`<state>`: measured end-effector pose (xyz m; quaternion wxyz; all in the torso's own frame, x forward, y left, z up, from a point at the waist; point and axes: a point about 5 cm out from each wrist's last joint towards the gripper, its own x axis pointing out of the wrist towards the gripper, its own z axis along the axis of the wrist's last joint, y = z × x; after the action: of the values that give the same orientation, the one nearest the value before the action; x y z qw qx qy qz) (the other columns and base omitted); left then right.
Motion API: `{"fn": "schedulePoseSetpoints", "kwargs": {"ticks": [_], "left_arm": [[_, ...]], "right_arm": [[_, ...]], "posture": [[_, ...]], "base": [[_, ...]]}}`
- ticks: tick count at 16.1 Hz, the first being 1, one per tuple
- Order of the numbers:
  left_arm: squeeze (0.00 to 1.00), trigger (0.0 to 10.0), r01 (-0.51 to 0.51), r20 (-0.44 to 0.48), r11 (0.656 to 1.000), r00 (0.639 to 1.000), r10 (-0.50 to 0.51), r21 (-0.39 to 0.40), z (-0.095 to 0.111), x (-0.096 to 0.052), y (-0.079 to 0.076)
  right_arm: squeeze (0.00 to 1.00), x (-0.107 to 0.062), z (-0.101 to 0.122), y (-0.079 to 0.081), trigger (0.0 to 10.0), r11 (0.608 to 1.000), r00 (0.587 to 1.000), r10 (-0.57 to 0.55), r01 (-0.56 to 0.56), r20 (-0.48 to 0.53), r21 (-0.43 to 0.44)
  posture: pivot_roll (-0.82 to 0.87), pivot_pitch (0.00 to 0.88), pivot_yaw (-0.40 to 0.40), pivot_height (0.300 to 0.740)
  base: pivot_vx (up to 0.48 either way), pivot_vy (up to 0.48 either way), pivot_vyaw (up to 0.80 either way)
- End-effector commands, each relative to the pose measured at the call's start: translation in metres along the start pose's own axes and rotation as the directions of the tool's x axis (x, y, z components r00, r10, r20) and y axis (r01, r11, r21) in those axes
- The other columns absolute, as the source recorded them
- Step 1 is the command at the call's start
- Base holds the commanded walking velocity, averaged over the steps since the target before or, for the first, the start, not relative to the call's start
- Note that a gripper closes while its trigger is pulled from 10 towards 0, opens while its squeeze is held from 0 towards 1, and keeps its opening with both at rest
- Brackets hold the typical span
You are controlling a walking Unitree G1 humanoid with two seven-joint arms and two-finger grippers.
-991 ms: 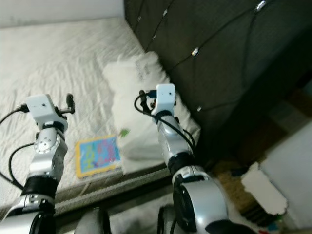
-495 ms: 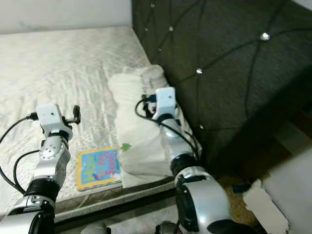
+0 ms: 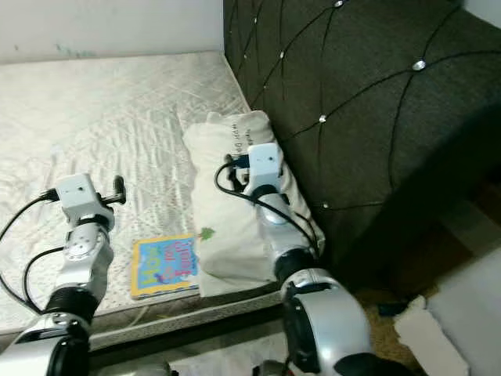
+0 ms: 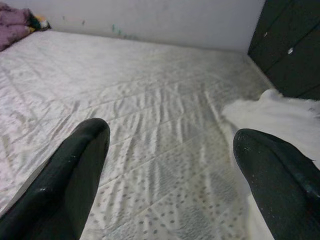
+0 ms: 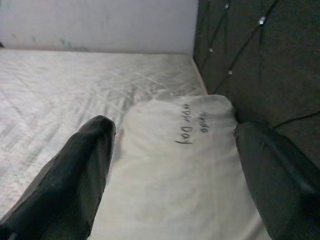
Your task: Clean up the room
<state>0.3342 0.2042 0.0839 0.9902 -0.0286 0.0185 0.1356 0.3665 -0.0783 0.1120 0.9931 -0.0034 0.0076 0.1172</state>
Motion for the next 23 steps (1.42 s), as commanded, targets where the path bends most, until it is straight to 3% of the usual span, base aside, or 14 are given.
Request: {"fn": "schedulePoseSetpoints", "kwargs": {"ticks": [1, 4, 6, 9, 12, 14, 16, 20, 22, 23], "left_arm": [[0.00, 10.0, 0.000, 0.033, 1.000, 0.999, 0.000, -0.001, 0.009, 0.004, 0.000], [0.00, 10.0, 0.003, 0.050, 1.000, 0.999, -0.003, 0.015, 0.010, 0.003, 0.000], [0.00, 10.0, -0.029, 0.039, 1.000, 0.999, 0.029, 0.009, 0.002, -0.002, 0.006], [0.00, 10.0, -0.049, 0.059, 0.999, 0.997, 0.049, 0.005, 0.005, -0.009, 0.016], [0.00, 10.0, -0.023, 0.117, 0.998, 0.993, 0.016, 0.062, 0.009, -0.030, 0.031], [0.00, 10.0, -0.051, 0.149, 0.995, 0.988, 0.037, 0.087, 0.004, -0.065, 0.049], [0.00, 10.0, -0.066, 0.145, 0.993, 0.988, 0.052, 0.098, -0.004, -0.086, 0.055], [0.00, 10.0, -0.049, 0.151, 0.986, 0.988, 0.025, 0.158, -0.007, -0.111, 0.051], [0.00, 10.0, -0.062, 0.161, 0.978, 0.987, 0.030, 0.197, 0.000, -0.118, 0.046], [0.00, 10.0, -0.015, 0.149, 0.984, 0.989, -0.011, 0.177, 0.003, -0.122, 0.043]], "right_arm": [[0.00, 0.004, 0.007, 0.007, 10.0, 0.999, 1.000, 0.019, -0.019, 0.013, -0.030], [0.00, 0.002, 0.004, 0.018, 10.0, 0.995, 0.998, 0.059, -0.057, 0.024, -0.088], [0.00, 0.004, 0.006, 0.010, 10.0, 1.000, 1.000, 0.019, -0.019, 0.014, -0.014], [0.00, 0.004, 0.012, 0.007, 10.0, 1.000, 0.998, 0.017, -0.016, 0.062, -0.014], [0.00, -0.004, 0.020, -0.011, 10.0, 1.000, 0.990, -0.009, 0.010, 0.143, -0.012], [0.00, -0.019, 0.015, -0.039, 10.0, 0.998, 0.987, -0.046, 0.052, 0.152, -0.038], [0.00, -0.032, 0.004, -0.052, 10.0, 0.995, 0.991, -0.049, 0.058, 0.127, -0.076], [0.00, -0.053, -0.011, -0.067, 10.0, 0.992, 0.994, -0.071, 0.079, 0.085, -0.101], [0.00, -0.058, -0.009, -0.068, 10.0, 0.993, 0.995, -0.072, 0.079, 0.074, -0.090], [0.00, -0.060, -0.009, -0.065, 10.0, 0.995, 0.996, -0.059, 0.064, 0.061, -0.079]], "posture": [[0.09, 0.000, -0.028, 0.740], [0.12, 0.000, -0.044, 0.740], [0.12, 0.000, -0.055, 0.740], [0.11, 0.000, -0.042, 0.740], [0.10, 0.000, -0.032, 0.740], [0.10, 0.000, -0.047, 0.740], [0.10, 0.000, -0.062, 0.740], [0.10, 0.000, -0.079, 0.740], [0.11, 0.000, -0.085, 0.740], [0.12, 0.000, -0.085, 0.740]], "base": [[0.000, 0.000, 0.80], [0.000, 0.000, 0.80], [0.000, 0.000, 0.39], [0.000, 0.000, 0.00], [0.000, 0.000, 0.00], [0.000, 0.000, 0.00], [0.000, 0.000, 0.00], [0.000, 0.000, 0.00], [0.000, 0.000, 0.00], [0.000, 0.000, 0.00]]}}
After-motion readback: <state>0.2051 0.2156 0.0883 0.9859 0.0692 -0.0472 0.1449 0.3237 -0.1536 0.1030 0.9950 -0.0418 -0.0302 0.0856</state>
